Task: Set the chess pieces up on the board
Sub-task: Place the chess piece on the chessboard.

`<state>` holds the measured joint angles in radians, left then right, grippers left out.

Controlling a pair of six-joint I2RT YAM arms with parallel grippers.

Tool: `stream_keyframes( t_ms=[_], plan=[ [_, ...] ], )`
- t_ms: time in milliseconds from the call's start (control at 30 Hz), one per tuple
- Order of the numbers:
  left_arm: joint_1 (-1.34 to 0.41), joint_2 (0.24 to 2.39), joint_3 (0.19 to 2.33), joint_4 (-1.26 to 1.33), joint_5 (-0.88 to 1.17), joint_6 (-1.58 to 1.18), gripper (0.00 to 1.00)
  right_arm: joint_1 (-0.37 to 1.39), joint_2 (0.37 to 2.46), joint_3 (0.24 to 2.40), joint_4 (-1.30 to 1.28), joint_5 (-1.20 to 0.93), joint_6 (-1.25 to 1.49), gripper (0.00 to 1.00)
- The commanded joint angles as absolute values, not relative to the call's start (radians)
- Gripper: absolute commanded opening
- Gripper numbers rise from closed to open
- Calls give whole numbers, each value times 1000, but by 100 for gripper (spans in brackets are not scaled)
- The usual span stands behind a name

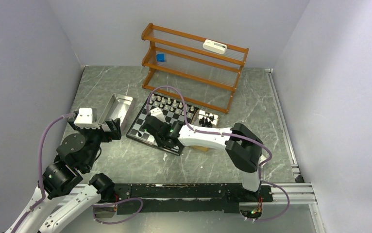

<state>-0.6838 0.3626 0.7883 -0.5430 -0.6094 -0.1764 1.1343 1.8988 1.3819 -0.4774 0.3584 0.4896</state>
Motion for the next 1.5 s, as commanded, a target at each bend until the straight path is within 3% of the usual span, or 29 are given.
stream_keyframes(
  t_ms=[0,633,1467],
  plan=[
    [-684,354,795,-529,-626,-175,98,1126,1916,1382,-468,367,498,13],
    [-685,352,795,-526,-627,-175,98,1106,1942,1369,-451,344,504,14],
    [-685,360,793,-527,-626,-175,97,1100,1909,1386,-473,351,506,31]
  ],
)
